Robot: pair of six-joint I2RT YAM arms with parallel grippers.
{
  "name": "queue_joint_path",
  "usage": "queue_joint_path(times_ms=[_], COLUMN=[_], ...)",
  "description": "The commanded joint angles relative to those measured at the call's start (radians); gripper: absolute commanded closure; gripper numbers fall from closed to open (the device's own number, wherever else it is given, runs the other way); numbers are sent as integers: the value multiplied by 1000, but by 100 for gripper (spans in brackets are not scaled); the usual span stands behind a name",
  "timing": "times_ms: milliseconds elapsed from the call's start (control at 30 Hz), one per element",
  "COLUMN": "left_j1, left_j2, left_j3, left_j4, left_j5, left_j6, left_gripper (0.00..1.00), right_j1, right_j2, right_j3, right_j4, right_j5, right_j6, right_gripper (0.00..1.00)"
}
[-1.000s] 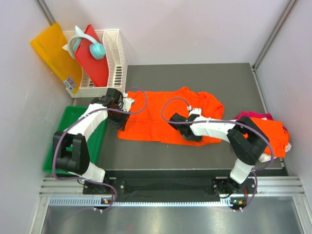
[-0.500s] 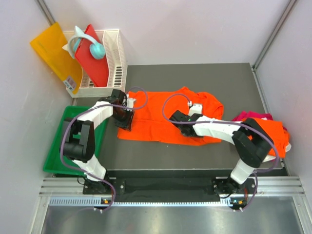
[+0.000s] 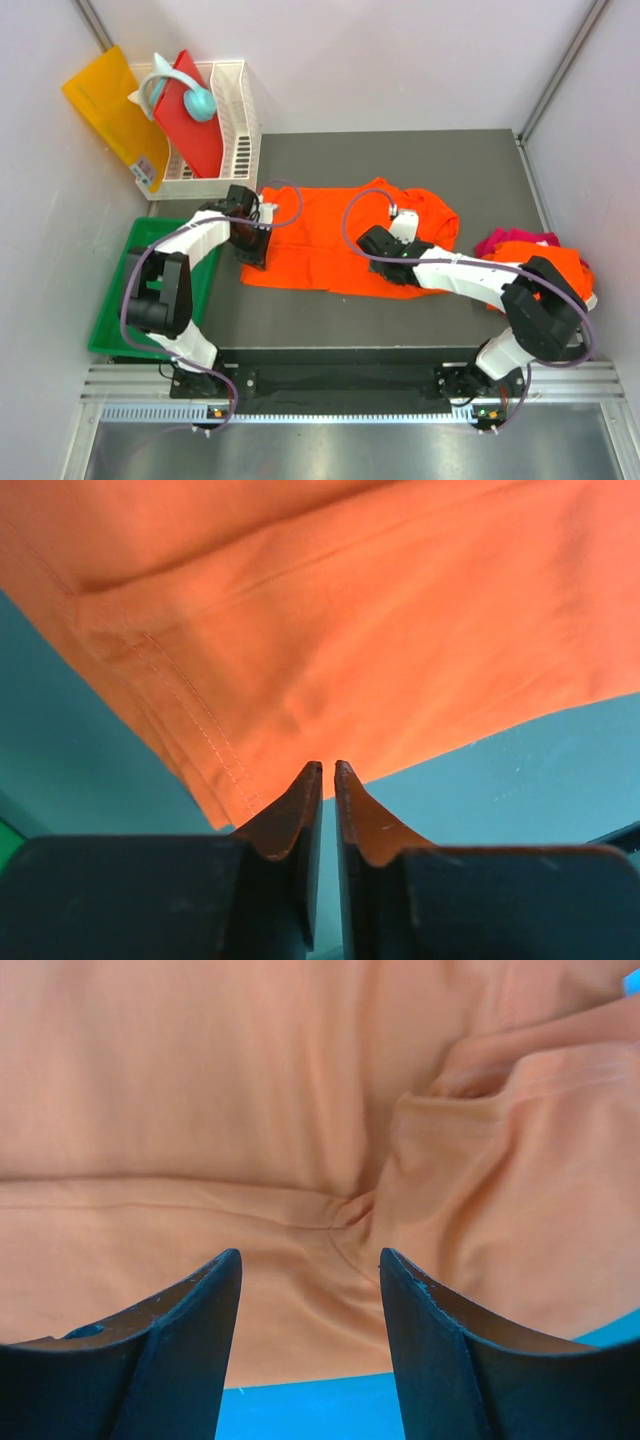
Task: Fold and stack the t-shirts
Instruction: Fold the flattened tshirt in 1/3 of the way
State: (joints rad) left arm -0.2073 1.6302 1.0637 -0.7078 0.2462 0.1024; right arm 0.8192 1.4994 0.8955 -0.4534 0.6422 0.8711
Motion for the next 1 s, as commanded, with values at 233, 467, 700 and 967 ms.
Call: queue_joint_path(times_ms=[233, 467, 700, 967], left_j1=[0, 0, -17, -38], left_j2=[186, 273, 298, 303], left_j3=[131, 222, 174, 133], left_j4=[-145, -235, -306, -387], left_j5=[-30, -71, -125, -168], left_j6=[11, 22, 60, 131], left_gripper=[83, 82, 83, 86], right_j1=[-5, -8, -11, -9], right_j2=[119, 133, 150, 165], right_j3=[8, -9, -61, -112], right_j4=[81, 81, 55, 41], right_j5=[-95, -113, -141, -219], right_j6=[12, 28, 69, 124], right_gripper=[43, 43, 43, 44])
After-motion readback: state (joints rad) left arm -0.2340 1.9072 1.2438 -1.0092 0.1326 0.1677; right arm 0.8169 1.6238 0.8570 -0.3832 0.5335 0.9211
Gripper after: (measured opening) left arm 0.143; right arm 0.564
